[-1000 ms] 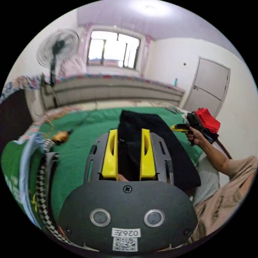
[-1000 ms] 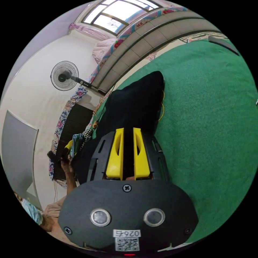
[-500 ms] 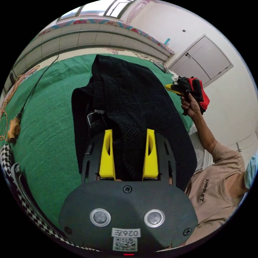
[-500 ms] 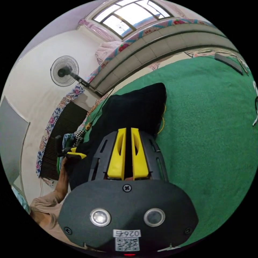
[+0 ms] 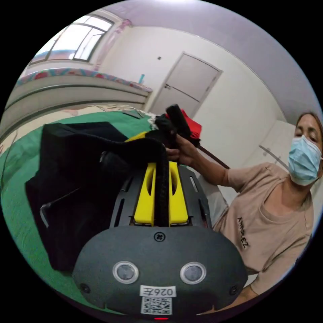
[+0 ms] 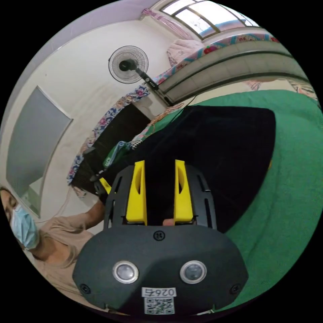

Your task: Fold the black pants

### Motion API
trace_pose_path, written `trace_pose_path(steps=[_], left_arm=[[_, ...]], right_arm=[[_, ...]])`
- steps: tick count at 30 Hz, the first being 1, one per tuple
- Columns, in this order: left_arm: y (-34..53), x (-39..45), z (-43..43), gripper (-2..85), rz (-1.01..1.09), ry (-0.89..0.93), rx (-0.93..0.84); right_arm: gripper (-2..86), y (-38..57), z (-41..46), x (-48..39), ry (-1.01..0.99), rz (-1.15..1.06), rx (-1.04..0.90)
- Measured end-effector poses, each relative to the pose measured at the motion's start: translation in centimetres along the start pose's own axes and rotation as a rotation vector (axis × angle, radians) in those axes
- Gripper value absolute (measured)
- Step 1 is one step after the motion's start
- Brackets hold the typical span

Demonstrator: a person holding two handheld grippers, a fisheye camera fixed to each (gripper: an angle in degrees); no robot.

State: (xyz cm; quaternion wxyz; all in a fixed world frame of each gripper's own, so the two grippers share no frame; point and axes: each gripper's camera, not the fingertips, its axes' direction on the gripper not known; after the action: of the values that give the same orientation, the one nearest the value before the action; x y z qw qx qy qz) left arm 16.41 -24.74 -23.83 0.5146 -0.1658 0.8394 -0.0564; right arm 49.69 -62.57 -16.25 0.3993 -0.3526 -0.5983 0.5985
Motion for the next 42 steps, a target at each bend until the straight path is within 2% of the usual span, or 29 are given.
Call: trace_pose_path(steps=[3, 7, 9, 11, 13, 15, 17, 18, 22, 24, 26, 29, 31, 35, 39, 42], left_arm=[[-0.5, 1.3, 5.8, 5.9, 0.053, 0.095, -0.134], [-0.6, 4.5, 13.2, 6.1, 0.197, 0.042, -0.356], [-0.8, 6.2, 14.4, 6.4, 0.281, -0.037, -0.409], [-0.6, 7.3, 15.3, 6.8, 0.341, -0.127, -0.465], [-0.3, 8.1, 14.6, 7.0, 0.378, -0.239, -0.485], [0.0, 8.6, 12.4, 6.9, 0.393, -0.309, -0.433], [0.5, 8.8, 9.0, 6.2, 0.378, -0.399, -0.324], [0.8, 8.5, 6.2, 5.3, 0.352, -0.47, -0.227], [2.7, 4.6, -4.2, 0.4, 0.148, -0.636, 0.098], [3.8, 1.3, -7.9, 0.6, 0.019, -0.698, 0.176], [4.8, -2.8, -10.4, 3.2, -0.115, -0.717, 0.185], [6.4, -9.8, -12.1, 8.7, -0.279, -0.697, 0.145], [7.7, -14.7, -11.9, 12.9, -0.384, -0.679, 0.095], [8.1, -19.2, -10.5, 17.8, -0.43, -0.752, -0.013], [6.4, -22.0, -8.8, 23.2, -0.356, -0.869, -0.155], [5.6, -24.8, -7.6, 26.1, -0.367, -0.805, -0.219]], right_arm=[[15.7, 0.4, -1.1, -0.1, -0.062, 0.024, -0.025], [20.7, 0.6, -2.7, -1.0, 0.158, 0.01, -0.083], [18.2, 0.5, -1.6, -1.2, 0.333, -0.022, -0.184], [5.8, 0.9, 1.1, -0.9, 0.565, -0.097, -0.36], [2.2, 1.2, 1.2, -1.2, 0.656, -0.161, -0.381], [1.0, 1.3, -0.6, -1.7, 0.684, -0.174, -0.349], [0.4, 2.0, -5.7, -2.0, 0.861, -0.18, -0.247], [0.4, 2.2, -7.5, -1.9, 0.871, -0.162, -0.209], [1.4, 6.6, -21.8, 1.4, 0.985, 0.112, 0.12], [3.8, 9.8, -27.1, 5.1, 0.874, 0.306, 0.238], [7.2, 14.1, -31.2, 10.6, 0.627, 0.548, 0.33], [8.8, 18.3, -34.2, 12.7, 0.392, 0.64, 0.53], [9.3, 19.2, -35.2, 11.9, 0.364, 0.614, 0.596], [11.5, 17.1, -34.4, 9.9, 0.491, 0.491, 0.502], [13.7, 13.7, -30.9, 9.6, 0.524, 0.394, 0.342], [17.5, 10.7, -26.8, 10.2, 0.581, 0.35, 0.184]])
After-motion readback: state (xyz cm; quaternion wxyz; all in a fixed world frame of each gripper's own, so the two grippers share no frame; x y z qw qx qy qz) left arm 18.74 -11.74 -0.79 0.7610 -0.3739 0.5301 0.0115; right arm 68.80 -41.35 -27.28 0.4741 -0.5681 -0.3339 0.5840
